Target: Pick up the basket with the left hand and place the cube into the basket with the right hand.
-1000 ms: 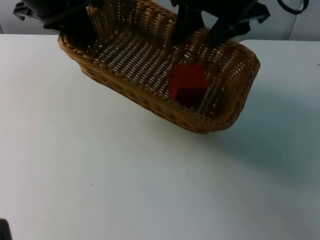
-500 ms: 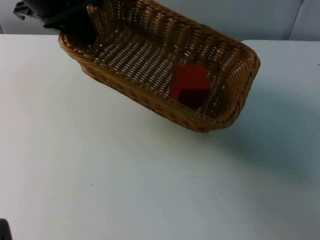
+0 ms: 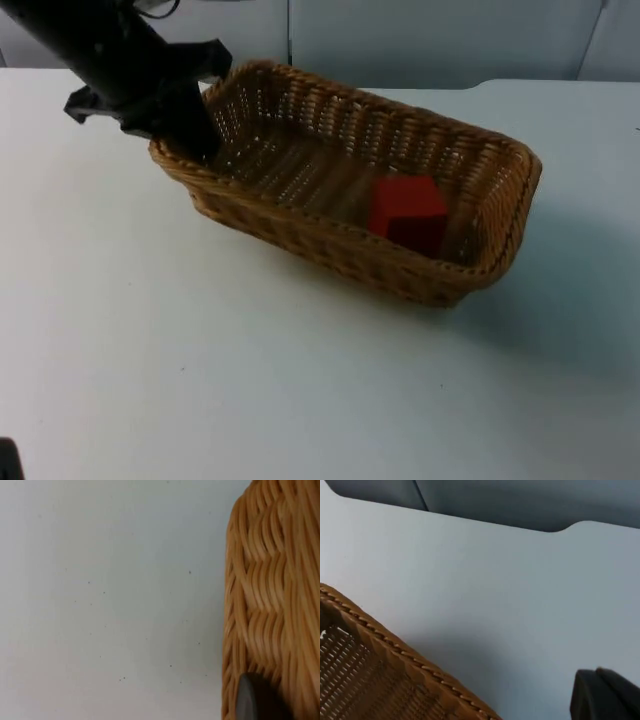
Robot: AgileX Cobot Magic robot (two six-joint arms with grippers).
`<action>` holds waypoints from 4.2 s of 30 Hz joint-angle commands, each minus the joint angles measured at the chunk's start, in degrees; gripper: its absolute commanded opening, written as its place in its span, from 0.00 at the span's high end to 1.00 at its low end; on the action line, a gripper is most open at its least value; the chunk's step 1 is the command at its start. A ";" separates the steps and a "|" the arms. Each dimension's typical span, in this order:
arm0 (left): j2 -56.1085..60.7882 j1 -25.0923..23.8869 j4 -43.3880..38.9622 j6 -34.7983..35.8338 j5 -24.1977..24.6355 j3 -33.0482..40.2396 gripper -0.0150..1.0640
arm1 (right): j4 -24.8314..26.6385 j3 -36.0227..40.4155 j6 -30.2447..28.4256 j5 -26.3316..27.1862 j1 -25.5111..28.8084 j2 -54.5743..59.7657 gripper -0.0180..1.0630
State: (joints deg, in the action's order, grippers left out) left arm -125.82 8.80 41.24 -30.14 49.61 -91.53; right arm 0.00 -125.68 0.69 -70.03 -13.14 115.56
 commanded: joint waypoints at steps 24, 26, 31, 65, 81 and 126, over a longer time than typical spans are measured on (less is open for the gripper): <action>-4.87 0.47 -1.31 -4.66 -2.73 -0.70 0.01 | 0.00 -0.62 -1.11 2.18 0.06 -4.22 0.99; -4.63 0.33 -4.23 -5.54 -3.73 -2.20 0.01 | 0.00 -0.62 -1.11 2.18 0.06 -4.22 0.99; -4.51 0.33 -10.15 -2.97 1.43 -9.45 0.01 | 0.00 -0.62 -1.11 2.18 0.06 -4.22 0.99; 53.24 -25.99 -11.01 3.48 18.42 -3.54 0.99 | -18.14 6.29 4.52 0.07 0.06 -59.15 0.99; 93.28 -25.63 -8.11 0.14 11.52 35.10 0.99 | -27.35 63.25 14.47 0.07 0.06 -97.71 0.99; 125.82 -3.74 -32.95 19.64 12.43 62.02 0.99 | 5.48 96.32 -7.27 7.97 0.06 -115.56 0.99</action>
State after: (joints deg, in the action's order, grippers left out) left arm -0.27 4.75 8.21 -11.20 62.83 -29.81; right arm 5.86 -29.64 -6.03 -62.83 -13.14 0.18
